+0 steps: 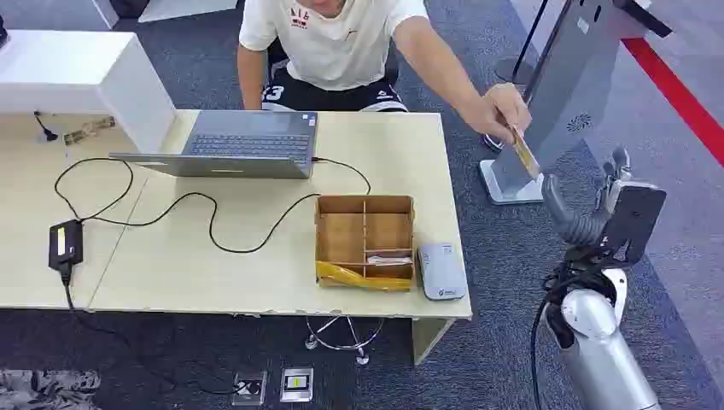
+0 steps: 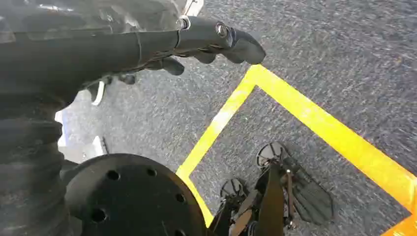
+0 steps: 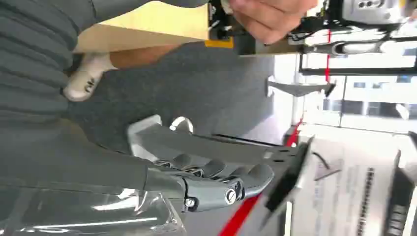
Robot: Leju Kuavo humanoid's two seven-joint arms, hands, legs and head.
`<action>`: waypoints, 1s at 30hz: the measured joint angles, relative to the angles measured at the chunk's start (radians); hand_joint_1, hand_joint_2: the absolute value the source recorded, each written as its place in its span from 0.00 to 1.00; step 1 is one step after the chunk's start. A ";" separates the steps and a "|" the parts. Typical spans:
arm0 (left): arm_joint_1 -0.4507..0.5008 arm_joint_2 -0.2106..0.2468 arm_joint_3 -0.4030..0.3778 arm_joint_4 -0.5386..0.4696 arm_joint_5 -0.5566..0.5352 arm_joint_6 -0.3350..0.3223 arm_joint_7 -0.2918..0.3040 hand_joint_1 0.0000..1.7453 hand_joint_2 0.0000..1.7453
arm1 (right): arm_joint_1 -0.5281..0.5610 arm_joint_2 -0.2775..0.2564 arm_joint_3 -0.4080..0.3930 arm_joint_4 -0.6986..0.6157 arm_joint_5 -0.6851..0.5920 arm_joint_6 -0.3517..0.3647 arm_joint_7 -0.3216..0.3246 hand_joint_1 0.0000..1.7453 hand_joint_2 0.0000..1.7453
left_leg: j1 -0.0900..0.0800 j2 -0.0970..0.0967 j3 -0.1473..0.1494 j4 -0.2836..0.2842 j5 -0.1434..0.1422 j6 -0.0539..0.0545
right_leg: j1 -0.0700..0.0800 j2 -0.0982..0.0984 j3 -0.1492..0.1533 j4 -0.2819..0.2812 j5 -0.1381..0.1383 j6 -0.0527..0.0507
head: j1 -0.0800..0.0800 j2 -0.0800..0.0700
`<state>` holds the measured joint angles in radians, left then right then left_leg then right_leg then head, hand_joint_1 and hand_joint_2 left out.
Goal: Pass the card to the sensor for recognition and then transmit it.
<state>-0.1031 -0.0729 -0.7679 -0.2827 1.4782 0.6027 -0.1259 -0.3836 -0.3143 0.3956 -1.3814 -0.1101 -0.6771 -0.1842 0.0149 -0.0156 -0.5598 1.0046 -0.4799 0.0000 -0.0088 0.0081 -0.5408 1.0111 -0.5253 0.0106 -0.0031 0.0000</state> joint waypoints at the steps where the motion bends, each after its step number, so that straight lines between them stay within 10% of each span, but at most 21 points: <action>1: -0.001 0.000 -0.003 0.001 0.000 0.000 -0.002 0.00 1.00 | -0.002 0.000 0.001 -0.018 0.035 0.000 0.013 0.00 1.00 | 0.000 0.000 0.000 0.000 0.000 0.000 | 0.000 0.000 0.000 0.000 0.000 0.000 | 0.000 0.000; 17: -0.004 -0.003 -0.030 0.007 -0.008 -0.002 -0.008 0.00 1.00 | -0.047 0.024 0.087 -0.166 0.571 0.096 0.200 0.00 1.00 | 0.000 -0.001 -0.001 0.000 0.000 0.000 | 0.000 -0.001 0.000 0.000 0.000 0.000 | 0.000 0.000; 30: -0.009 0.004 -0.067 0.011 -0.027 -0.014 -0.022 0.00 1.00 | -0.141 0.091 0.249 -0.146 0.927 0.309 0.332 0.00 1.00 | 0.000 -0.001 -0.001 0.000 0.000 0.000 | 0.000 -0.001 0.000 0.001 0.000 0.000 | 0.000 0.000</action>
<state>-0.1123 -0.0687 -0.8351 -0.2712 1.4507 0.5890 -0.1484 -0.5250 -0.2231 0.6444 -1.5278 0.8168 -0.3681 0.1477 0.0151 -0.0165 -0.5611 1.0042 -0.4798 -0.0002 -0.0084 0.0071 -0.5411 1.0116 -0.5255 0.0105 -0.0031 -0.0004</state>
